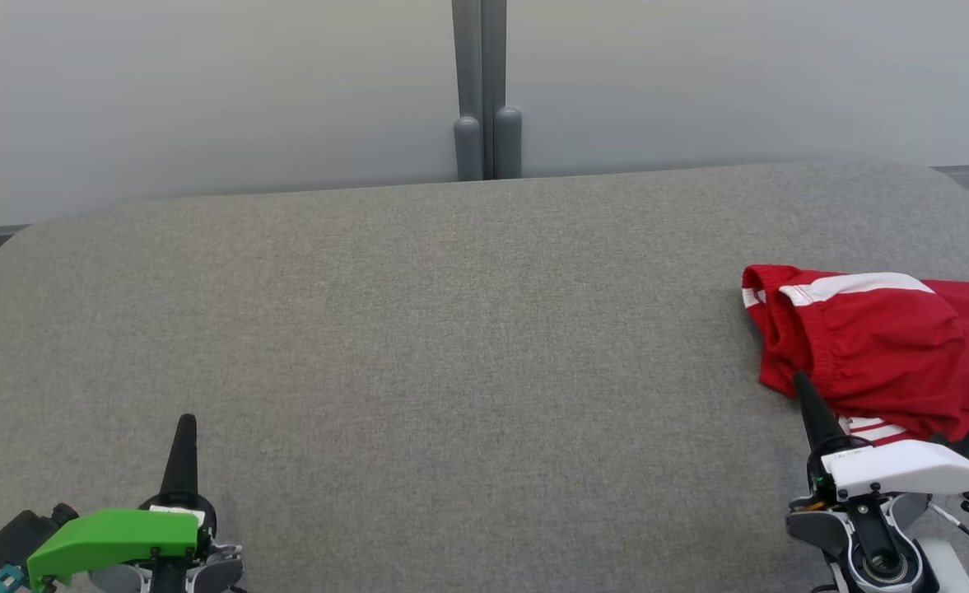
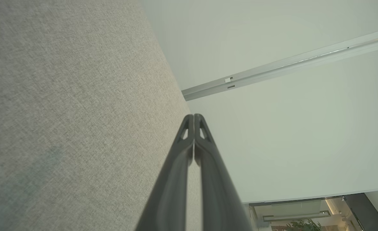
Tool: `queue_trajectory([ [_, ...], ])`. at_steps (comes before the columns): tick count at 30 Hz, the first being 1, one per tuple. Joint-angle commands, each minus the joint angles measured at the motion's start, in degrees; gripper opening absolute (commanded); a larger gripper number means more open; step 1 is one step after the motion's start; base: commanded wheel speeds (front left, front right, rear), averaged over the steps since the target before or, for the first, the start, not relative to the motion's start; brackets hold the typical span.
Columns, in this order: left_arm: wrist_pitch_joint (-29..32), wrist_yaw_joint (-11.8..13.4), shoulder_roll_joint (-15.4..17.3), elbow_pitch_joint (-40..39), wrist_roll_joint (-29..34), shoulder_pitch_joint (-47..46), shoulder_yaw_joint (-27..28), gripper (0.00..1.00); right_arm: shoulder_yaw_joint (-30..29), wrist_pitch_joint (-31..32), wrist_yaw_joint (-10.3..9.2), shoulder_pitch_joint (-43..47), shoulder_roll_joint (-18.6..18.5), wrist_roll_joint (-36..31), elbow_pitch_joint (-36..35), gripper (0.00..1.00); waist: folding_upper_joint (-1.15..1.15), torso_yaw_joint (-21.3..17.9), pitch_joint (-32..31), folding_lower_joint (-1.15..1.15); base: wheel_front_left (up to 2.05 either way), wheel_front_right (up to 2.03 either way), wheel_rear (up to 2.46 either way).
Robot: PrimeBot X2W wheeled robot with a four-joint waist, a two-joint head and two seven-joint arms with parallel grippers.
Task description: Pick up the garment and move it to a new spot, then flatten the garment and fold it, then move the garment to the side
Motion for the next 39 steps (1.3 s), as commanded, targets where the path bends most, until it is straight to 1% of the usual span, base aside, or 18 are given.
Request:
queue_trajectory([
  [1, 0.37, -0.32, 0.45, -0.75, -1.87, -1.5, 0.23, 0.0, -0.29, 0.45, 0.03, 0.14, -0.33, 1.61, -0.87, 0.0, 0.0, -0.01, 0.04, 0.0, 0.0, 0.0, 0.0],
  [39, 4.5, -0.82, 0.54, -2.82, -18.48, -2.54, 1.27, 0.0, -2.33, 4.82, 0.02, 0.97, -0.4, 18.67, -4.03, 0.0, 0.0, -0.22, 0.87, 0.0, 0.0, 0.0, 0.0],
])
